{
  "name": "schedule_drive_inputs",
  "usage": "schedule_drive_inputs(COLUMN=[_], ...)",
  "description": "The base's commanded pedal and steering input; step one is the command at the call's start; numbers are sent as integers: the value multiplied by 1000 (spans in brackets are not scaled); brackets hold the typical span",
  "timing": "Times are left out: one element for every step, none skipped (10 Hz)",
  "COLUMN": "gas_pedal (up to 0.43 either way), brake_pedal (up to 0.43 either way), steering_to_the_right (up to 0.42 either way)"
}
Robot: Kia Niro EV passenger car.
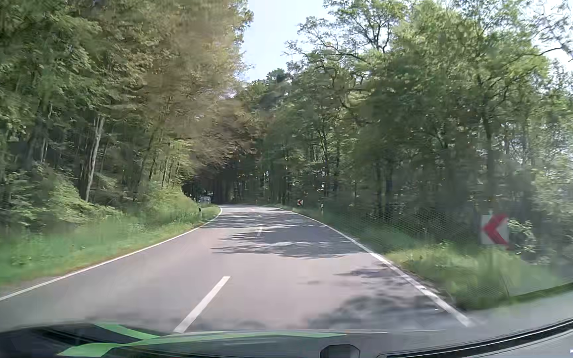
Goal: Follow the waypoints while adhering to traffic rules and regulations
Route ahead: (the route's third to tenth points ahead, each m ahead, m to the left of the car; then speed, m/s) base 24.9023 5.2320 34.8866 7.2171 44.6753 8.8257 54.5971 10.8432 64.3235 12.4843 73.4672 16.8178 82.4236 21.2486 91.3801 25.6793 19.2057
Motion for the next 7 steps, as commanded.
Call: schedule_drive_inputs(gas_pedal=[98, 98, 98, 110, 118, 138, 157], brake_pedal=[0, 0, 0, 0, 0, 0, 0], steering_to_the_right=[-33, -32, -32, -32, -32, -32, -32])
